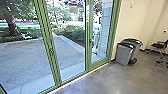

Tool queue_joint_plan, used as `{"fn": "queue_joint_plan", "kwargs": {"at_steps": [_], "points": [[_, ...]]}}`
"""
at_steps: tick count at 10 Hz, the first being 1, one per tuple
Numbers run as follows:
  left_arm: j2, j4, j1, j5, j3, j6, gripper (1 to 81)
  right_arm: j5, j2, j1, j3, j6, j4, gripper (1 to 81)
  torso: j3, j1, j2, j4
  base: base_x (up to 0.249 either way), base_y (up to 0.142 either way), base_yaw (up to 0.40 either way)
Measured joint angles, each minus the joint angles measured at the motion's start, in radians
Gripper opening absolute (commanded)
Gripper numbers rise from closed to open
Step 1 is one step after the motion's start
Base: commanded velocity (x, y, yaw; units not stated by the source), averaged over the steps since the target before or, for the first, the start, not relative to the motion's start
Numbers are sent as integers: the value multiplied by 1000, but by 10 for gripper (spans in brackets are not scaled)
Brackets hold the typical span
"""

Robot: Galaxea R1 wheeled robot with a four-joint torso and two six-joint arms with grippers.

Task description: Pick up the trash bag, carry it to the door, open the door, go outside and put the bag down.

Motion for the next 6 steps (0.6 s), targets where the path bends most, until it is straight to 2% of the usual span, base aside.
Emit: {"fn": "queue_joint_plan", "kwargs": {"at_steps": [6], "points": [[0,0,0,0,0,0,10,0,0,2,0,0,-1,811,0,0,0,0,105,-95,0]]}}
